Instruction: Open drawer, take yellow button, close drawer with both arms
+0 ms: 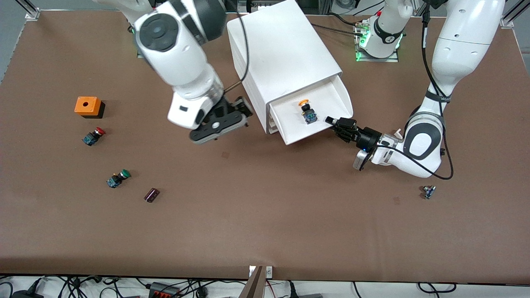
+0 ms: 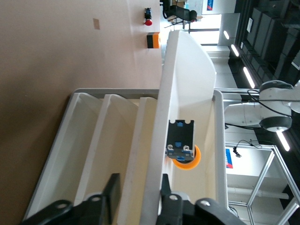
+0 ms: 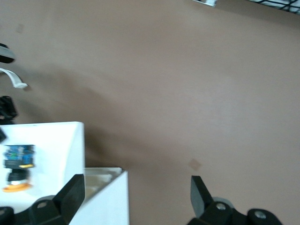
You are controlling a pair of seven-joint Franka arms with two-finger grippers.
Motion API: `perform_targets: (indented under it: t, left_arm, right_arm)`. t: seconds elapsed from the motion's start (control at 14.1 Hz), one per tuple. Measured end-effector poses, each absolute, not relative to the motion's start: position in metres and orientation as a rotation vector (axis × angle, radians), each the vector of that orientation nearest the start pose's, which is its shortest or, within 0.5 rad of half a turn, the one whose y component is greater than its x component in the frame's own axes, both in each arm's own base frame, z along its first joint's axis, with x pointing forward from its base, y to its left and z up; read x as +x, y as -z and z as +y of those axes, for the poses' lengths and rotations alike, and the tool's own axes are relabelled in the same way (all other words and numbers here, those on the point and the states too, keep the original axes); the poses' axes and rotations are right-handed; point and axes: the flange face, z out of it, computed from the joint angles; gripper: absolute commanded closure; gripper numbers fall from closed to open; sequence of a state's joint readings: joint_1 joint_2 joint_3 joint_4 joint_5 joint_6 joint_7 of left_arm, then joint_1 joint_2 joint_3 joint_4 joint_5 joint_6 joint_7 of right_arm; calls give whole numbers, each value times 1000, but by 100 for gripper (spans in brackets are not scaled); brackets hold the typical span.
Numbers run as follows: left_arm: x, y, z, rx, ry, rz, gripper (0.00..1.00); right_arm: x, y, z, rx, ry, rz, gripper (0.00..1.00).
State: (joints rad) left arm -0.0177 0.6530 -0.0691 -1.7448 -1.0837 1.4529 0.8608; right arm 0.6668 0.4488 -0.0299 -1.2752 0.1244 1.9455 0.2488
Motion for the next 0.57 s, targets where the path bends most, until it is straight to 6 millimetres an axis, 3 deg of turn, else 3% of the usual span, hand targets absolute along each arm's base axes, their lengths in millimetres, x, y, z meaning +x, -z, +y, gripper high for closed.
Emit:
perform_targets:
  t: [0.14, 0.28, 0.57]
  left_arm:
    - [586, -226, -142, 1769, 412, -405, 0]
    - [594, -245, -134, 1836, 468, -354, 0]
    - [600, -318, -124, 2062, 625, -241, 0]
  right_arm:
    - [555, -513, 460, -2876, 253, -511, 0]
    - [542, -503, 484, -2864, 260, -492, 0]
    - [501, -483, 546, -2852, 274, -432, 0]
